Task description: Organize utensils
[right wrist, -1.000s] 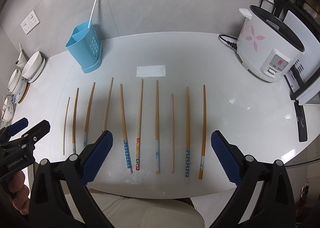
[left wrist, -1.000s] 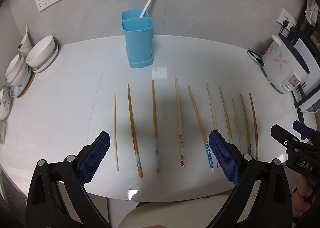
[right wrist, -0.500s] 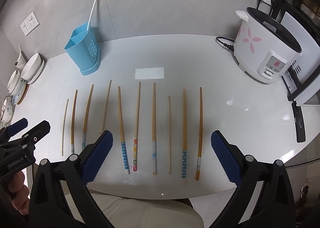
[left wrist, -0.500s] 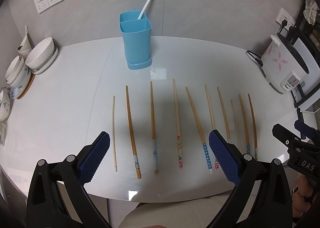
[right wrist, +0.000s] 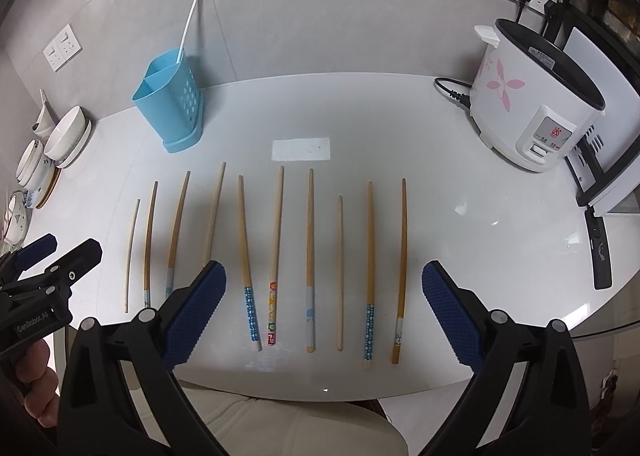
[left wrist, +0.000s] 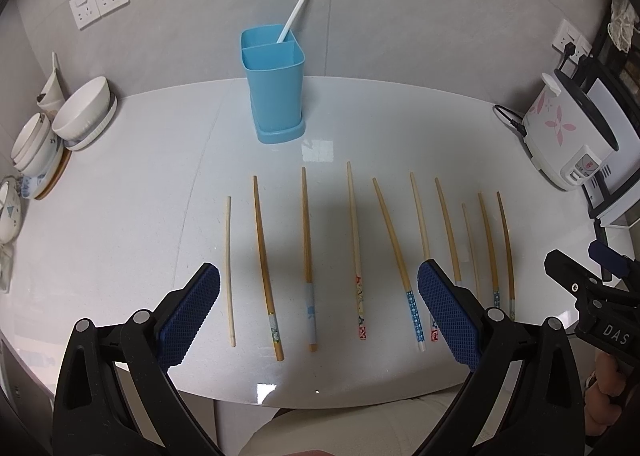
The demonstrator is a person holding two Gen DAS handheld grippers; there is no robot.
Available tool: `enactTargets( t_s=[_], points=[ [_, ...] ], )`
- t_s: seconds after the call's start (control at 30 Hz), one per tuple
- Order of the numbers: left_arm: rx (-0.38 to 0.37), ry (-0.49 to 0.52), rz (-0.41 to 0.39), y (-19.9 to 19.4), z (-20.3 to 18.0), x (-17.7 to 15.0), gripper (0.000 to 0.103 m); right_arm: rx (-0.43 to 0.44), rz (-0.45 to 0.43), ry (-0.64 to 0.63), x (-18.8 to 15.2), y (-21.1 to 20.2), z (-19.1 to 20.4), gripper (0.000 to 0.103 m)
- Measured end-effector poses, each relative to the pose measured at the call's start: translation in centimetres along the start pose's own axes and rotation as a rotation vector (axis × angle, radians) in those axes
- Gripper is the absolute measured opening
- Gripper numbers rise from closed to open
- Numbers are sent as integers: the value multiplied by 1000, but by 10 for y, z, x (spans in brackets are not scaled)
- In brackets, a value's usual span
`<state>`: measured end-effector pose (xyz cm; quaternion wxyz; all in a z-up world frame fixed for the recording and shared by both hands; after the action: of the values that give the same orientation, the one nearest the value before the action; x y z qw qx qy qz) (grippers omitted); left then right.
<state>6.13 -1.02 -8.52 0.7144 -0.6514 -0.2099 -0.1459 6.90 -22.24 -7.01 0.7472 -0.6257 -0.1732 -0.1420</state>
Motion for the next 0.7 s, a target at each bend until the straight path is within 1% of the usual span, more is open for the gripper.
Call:
enactTargets(
  t_s=[0.03,0.13,0.2,0.23,0.27,0.43,0.5,0.53,0.6,0.7],
  points=[
    [-4,-3,2,2,1,1,97,3,0,-5,1,1,1,94],
    [-21,-31,13,11,13,8,97,53,-24,-20,10,3,9,91],
    [15,-54,16,22,30,14,97,50,-33,-34,17,9,11,90],
    [13,-64,23,26,35,15,97,49,-27,-37,19,15,12,89],
    [9,-78,33,32,42,15,97,61,-14,-41,20,23,15,88],
    [68,-103,82,65,76,9,96,65,69,-64,13,67,23,80],
    [85,-113,102,79,87,5,96,69,103,-64,7,83,24,72],
    [96,-120,119,88,94,1,96,67,122,-65,4,92,24,70],
    [105,-125,146,102,102,-5,94,67,169,-54,-4,108,25,63],
    [128,-120,188,125,113,-16,93,76,225,-33,-15,129,28,59]
  ],
)
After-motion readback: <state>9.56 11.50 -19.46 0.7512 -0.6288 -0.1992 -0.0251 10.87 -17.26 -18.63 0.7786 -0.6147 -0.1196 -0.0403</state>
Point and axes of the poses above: each gripper's, at about its wrist camera, not at the fingertips, and y roughly the way its jaws point, z to its left, x to its top, the point moved 10 cm from there along y, roughly the way its jaws point, and after that the axes turned 7 degrees about x, right-handed, at the moved point
